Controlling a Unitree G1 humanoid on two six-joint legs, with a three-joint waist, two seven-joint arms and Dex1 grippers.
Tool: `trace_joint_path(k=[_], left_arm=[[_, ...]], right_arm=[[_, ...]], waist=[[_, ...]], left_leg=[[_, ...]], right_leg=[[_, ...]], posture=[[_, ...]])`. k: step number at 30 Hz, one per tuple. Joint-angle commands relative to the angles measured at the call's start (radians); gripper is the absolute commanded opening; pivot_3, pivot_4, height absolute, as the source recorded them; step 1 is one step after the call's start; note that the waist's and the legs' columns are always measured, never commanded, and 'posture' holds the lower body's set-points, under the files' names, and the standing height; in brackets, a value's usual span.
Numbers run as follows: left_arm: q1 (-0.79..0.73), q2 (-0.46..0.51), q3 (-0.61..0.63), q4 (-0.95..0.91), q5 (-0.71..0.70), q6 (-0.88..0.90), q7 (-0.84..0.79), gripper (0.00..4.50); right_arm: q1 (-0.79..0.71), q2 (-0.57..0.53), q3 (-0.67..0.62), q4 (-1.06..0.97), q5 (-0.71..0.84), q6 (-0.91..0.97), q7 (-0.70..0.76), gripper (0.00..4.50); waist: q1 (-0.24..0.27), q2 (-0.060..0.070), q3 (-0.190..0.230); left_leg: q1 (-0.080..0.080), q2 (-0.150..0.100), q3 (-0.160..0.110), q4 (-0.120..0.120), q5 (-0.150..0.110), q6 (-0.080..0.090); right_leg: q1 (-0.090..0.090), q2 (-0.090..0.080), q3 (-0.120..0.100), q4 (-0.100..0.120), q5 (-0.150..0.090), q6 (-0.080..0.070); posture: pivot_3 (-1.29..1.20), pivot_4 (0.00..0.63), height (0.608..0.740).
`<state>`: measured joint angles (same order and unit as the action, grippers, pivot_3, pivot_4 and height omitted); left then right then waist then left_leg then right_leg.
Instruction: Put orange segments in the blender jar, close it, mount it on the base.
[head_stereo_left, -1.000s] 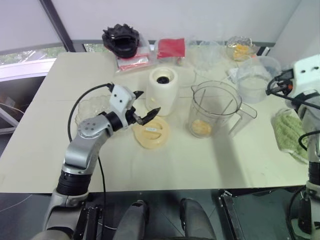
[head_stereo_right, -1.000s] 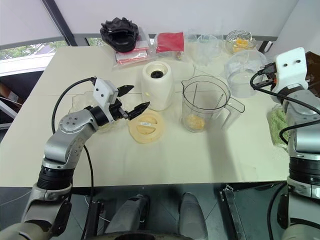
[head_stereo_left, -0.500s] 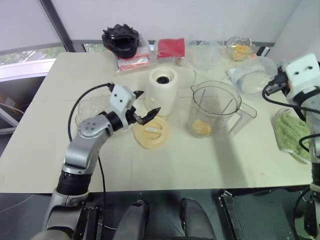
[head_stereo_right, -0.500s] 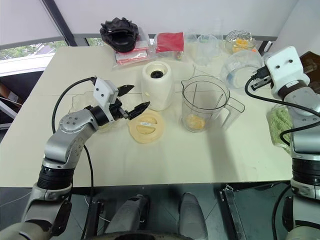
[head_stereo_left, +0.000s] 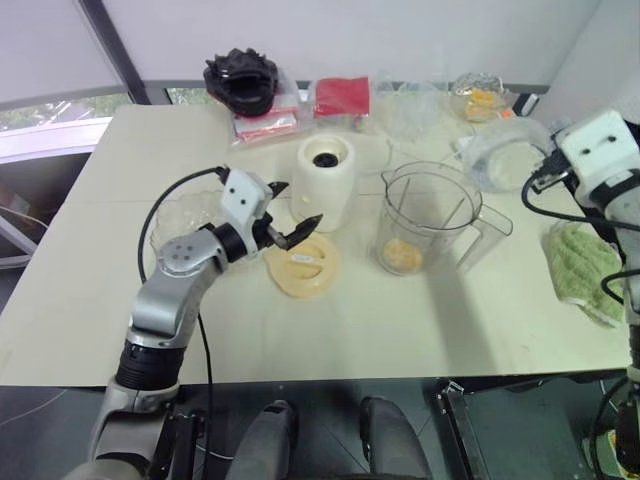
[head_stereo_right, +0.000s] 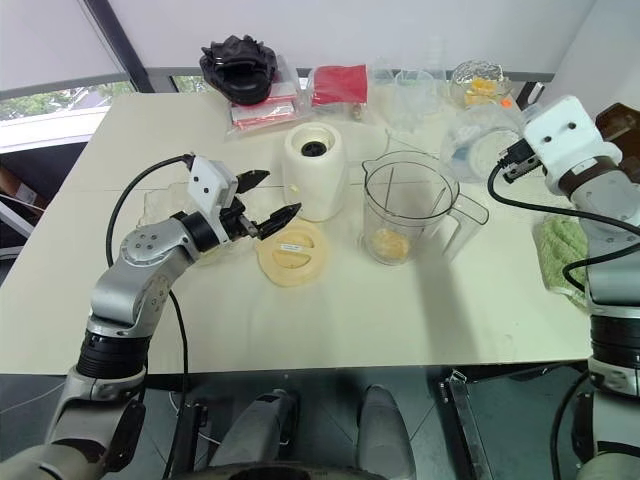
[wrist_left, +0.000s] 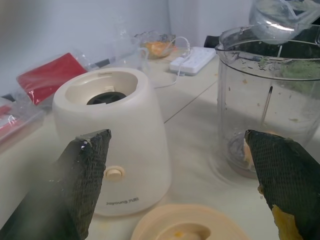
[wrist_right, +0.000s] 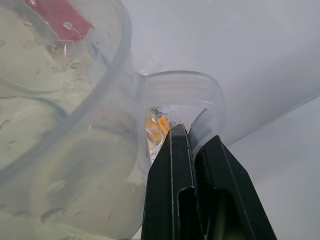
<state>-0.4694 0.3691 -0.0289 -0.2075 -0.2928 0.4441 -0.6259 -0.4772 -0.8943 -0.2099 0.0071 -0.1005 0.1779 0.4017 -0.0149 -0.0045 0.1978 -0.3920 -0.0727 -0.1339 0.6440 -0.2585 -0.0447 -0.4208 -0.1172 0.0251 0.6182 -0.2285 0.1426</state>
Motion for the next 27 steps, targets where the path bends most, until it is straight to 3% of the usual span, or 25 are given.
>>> trace_joint_path(k=[1, 27], left_arm=[[-0.01, -0.001, -0.003, -0.02, 0.0, -0.019, 0.005, 4.5], [-0.009, 0.003, 0.001, -0.027, -0.001, -0.018, 0.006, 4.5]], right_arm=[[-0.018, -0.026, -0.012, -0.008, -0.017, -0.055, 0.004, 0.02], [-0.029, -0.056, 0.027, 0.083, -0.12, -0.235, 0.004, 0.02]], waist=[[0.0, 0.0, 0.0], [-0.001, 0.0, 0.0]], left_leg=[[0.0, 0.0, 0.0, 0.0, 0.0, 0.0], [0.0, 0.0, 0.0, 0.002, 0.0, 0.0]], right_leg=[[0.0, 0.0, 0.0, 0.0, 0.0, 0.0], [0.0, 0.0, 0.0, 0.001, 0.0, 0.0]], posture=[[0.0, 0.15, 0.74], [0.0, 0.15, 0.74]])
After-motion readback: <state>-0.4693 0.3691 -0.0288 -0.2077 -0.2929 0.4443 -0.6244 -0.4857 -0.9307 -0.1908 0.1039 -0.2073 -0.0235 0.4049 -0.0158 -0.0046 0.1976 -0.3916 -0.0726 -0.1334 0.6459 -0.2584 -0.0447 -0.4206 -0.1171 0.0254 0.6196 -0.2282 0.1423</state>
